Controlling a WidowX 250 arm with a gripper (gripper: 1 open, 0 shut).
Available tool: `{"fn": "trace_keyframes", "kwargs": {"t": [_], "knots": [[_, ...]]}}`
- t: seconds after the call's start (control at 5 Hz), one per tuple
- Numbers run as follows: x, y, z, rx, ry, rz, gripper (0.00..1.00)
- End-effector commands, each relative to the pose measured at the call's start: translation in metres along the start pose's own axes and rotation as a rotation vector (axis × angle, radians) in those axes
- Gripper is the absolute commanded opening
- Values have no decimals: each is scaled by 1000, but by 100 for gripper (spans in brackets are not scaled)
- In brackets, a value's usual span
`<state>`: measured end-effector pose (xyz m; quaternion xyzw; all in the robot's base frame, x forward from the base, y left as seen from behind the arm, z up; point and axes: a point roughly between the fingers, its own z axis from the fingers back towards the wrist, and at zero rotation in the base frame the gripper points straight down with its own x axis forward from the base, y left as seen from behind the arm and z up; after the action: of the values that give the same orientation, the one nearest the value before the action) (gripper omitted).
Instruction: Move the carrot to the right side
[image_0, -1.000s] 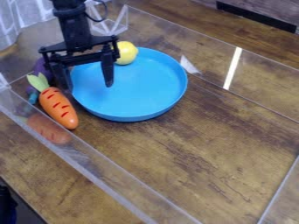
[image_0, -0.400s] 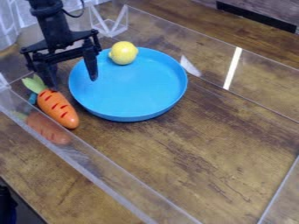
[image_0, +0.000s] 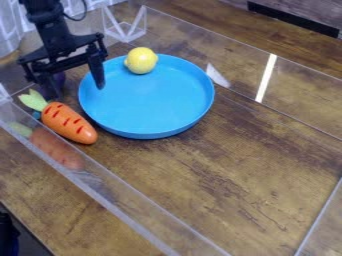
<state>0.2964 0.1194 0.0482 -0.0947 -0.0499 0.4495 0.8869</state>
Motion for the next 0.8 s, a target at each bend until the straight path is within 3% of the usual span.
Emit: {"fn": "trace_keyframes", "kwargs": {"t": [0.0, 0.6], "knots": [[6, 12, 0, -10, -54, 17, 100], [4, 26, -16, -1, -102, 40, 100]]}}
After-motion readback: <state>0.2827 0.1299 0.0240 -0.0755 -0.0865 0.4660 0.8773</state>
